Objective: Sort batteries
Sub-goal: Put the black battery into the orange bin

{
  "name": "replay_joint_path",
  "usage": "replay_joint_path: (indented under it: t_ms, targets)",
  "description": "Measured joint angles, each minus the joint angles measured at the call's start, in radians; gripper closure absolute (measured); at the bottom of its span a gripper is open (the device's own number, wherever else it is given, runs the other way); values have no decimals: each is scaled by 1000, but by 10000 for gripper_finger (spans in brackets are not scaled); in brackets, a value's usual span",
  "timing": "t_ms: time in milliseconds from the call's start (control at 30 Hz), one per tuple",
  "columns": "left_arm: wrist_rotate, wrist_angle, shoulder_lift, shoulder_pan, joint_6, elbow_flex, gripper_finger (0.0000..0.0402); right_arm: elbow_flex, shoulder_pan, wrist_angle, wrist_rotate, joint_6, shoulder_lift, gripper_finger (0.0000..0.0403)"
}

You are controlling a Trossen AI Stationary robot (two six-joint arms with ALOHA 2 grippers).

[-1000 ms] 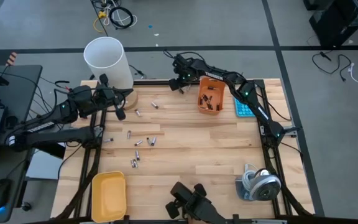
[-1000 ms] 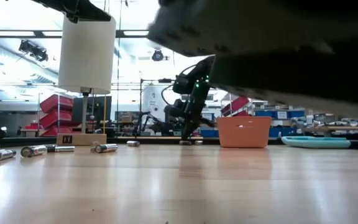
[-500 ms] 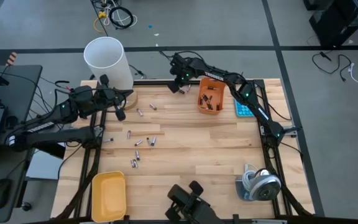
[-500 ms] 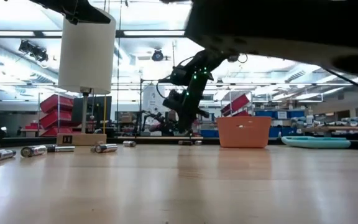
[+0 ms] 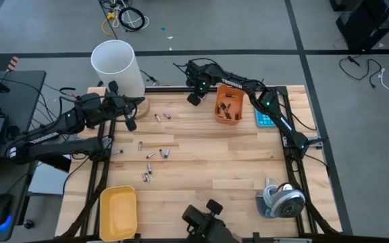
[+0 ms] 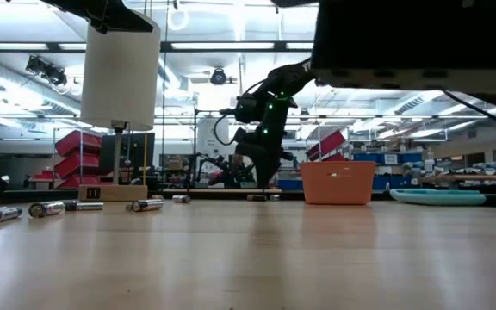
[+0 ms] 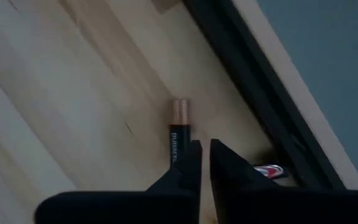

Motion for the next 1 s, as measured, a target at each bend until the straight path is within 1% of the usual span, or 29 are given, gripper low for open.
replay_joint_path:
  t_ms: [133, 200, 333, 400, 667, 867, 1000]
  targets:
    - [0, 0, 0, 0, 0, 0, 401, -32, 30, 45, 53, -36, 3, 342]
    - [0, 0, 0, 0, -1, 0, 401, -39, 43, 47, 107, -62, 3, 322]
    - [0, 5, 0, 0, -1, 0, 401, -39, 51, 47, 150, -59, 3, 291]
    - [0, 7, 0, 0, -1, 0, 401, -39, 48, 39, 148, -56, 3, 284]
    - [0, 6, 0, 0, -1, 0, 401, -40, 29, 21, 57, -89, 3, 281]
    - [0, 7, 0, 0, -3, 0, 401, -40, 27, 24, 37, -111, 3, 280]
    - [0, 14, 0, 0, -4, 0, 401, -40, 22, 20, 20, -117, 3, 272]
